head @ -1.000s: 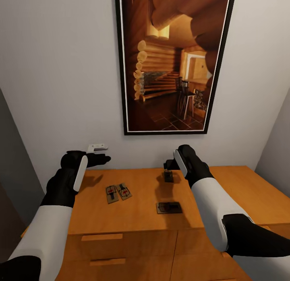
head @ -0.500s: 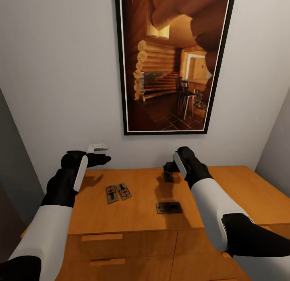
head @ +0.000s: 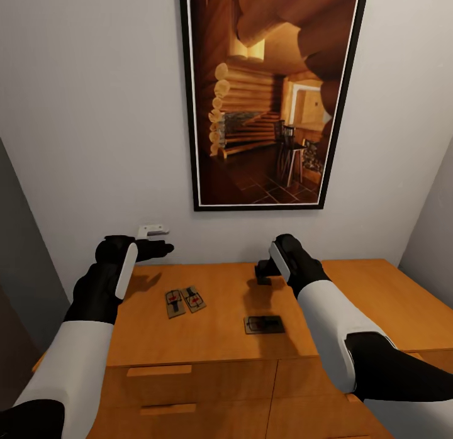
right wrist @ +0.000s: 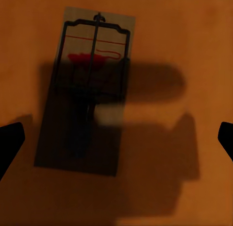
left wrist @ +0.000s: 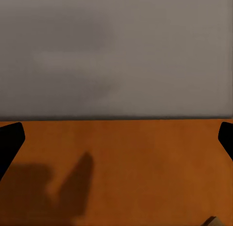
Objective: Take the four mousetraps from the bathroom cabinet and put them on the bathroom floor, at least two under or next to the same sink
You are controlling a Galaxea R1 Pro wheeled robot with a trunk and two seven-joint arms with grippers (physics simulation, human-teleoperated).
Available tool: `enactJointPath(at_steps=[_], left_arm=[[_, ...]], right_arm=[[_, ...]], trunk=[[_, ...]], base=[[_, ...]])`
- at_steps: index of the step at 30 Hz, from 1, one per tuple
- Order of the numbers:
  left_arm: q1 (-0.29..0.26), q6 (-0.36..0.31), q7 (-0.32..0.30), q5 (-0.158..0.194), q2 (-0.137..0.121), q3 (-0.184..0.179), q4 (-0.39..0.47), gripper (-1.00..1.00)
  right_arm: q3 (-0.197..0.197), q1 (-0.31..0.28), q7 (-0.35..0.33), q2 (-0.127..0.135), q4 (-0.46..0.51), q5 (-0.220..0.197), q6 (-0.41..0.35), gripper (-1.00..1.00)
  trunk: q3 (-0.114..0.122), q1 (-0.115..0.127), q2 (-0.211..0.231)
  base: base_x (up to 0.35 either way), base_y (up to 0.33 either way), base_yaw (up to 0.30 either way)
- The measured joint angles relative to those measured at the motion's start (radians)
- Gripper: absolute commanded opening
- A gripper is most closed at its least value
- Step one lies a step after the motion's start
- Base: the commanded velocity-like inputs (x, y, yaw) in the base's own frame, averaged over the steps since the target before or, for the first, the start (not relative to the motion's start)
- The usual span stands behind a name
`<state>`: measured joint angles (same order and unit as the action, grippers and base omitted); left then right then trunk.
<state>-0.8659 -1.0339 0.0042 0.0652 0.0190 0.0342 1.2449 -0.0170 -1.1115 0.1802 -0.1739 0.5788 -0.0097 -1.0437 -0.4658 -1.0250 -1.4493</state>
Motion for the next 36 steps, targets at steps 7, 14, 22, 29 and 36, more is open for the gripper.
enactJointPath(at_steps=[7,14,22,29,36], left_arm=[[0.000,0.000,0.000,0.000,0.000,0.000,0.000,1.00],[0.000,0.000,0.000,0.000,0.000,0.000,0.000,1.00],[0.000,0.000,0.000,0.000,0.002,0.000,0.000,1.00],[0.000,0.000,0.001,0.000,0.003,0.000,0.000,1.00],[0.000,0.000,0.001,0.000,0.003,0.000,0.000,1.00]], right_arm=[[0.000,0.000,-0.004,0.000,-0.001,-0.008,0.000,1.00],[0.001,0.000,-0.009,0.000,-0.001,-0.055,-0.001,1.00],[0.002,0.000,-0.012,0.000,-0.001,-0.122,-0.001,1.00],[0.003,0.000,-0.009,0.000,-0.001,-0.135,-0.001,1.00],[0.004,0.000,-0.007,0.000,-0.001,-0.137,-0.001,1.00]], trunk=[[0.000,0.000,0.000],[0.000,0.000,0.000],[0.000,0.000,0.000],[0.000,0.000,0.000],[0.000,0.000,0.000]], base=[[0.000,0.000,0.000],[0.000,0.000,0.000],[0.000,0.000,0.000],[0.000,0.000,0.000],[0.000,0.000,0.000]])
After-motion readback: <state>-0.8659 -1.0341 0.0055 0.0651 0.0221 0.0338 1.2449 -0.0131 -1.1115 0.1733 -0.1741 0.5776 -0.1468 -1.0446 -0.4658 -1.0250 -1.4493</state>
